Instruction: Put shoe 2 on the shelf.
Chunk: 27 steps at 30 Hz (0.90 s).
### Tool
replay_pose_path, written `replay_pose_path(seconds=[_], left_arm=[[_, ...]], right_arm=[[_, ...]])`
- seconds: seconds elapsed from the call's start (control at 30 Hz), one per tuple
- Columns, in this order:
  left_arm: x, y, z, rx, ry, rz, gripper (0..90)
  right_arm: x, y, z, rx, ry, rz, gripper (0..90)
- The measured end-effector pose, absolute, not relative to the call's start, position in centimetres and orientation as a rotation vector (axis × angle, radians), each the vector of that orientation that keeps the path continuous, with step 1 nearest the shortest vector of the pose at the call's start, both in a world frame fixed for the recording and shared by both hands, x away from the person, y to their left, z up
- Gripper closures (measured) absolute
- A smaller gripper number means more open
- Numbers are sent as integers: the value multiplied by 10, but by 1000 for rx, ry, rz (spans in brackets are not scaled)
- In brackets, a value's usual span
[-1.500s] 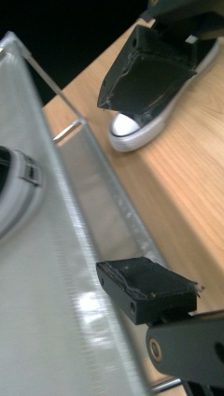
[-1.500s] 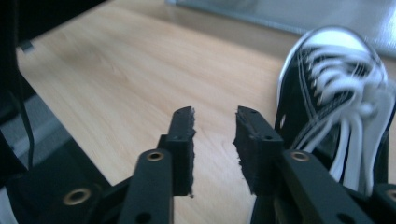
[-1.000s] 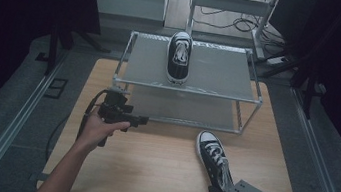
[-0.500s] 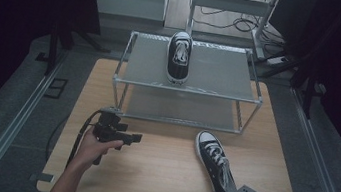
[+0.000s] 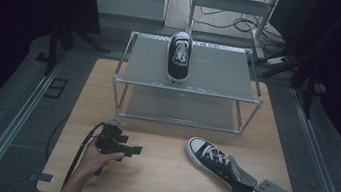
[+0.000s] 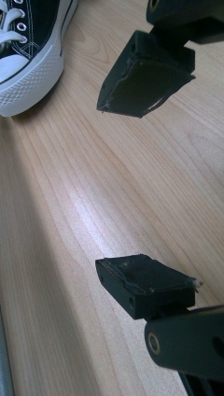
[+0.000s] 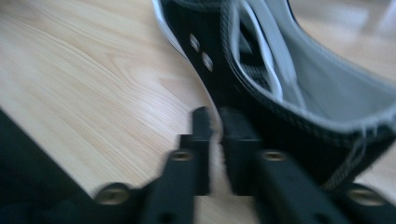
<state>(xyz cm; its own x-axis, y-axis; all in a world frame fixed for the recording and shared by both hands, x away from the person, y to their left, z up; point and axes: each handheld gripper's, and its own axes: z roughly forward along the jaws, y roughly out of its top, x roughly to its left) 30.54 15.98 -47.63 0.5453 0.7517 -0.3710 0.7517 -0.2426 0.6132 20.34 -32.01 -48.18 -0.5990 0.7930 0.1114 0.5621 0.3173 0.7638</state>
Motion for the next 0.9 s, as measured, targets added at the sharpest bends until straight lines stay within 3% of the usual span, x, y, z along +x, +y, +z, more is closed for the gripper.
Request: replay_pose_path(seconds=[0.17,0.3,0.6,0.9], left_arm=[[306,161,-480,1994,1227,-7,212],[305,161,-481,1992,1225,-14,213],[303,162,-487,1998,1234,-28,215],[303,164,-485,1980,1240,-28,216]], right_arm=[[205,-315,-451,1132,2240,1175,418],[237,-311,-432,1131,2299,1080,235],[305,-289,-444,1219,2567,927,149],[320,-271,-449,1247,2668,780,121]])
